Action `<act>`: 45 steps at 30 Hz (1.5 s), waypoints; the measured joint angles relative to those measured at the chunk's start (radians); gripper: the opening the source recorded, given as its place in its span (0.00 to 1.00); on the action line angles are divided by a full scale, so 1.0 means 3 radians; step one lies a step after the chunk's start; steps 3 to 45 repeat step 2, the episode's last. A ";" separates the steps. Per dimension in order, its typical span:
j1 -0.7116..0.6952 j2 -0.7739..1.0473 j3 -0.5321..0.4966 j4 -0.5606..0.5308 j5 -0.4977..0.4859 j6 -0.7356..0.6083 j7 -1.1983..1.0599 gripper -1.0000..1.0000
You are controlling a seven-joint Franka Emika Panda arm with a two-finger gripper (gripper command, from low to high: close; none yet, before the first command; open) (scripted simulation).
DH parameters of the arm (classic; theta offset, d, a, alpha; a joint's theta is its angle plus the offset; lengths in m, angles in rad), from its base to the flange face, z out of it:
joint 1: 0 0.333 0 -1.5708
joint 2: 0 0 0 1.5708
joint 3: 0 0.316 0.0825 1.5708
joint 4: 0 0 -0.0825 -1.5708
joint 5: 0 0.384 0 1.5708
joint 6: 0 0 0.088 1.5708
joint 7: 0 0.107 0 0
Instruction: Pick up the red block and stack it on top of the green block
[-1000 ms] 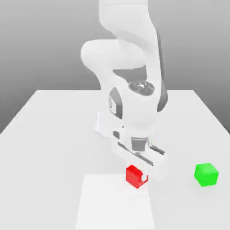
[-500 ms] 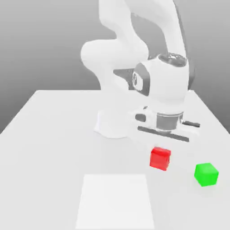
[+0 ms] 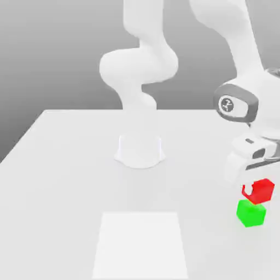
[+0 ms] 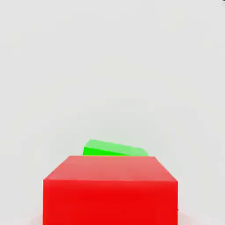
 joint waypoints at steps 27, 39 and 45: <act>0.0000 0.0000 0.0000 0.0000 0.0000 0.0000 0.0000 1.00; 0.0000 0.0000 0.0000 0.0000 0.0000 0.0000 0.0000 1.00; 0.0000 0.0000 0.0000 0.0000 0.0000 0.0000 0.0000 1.00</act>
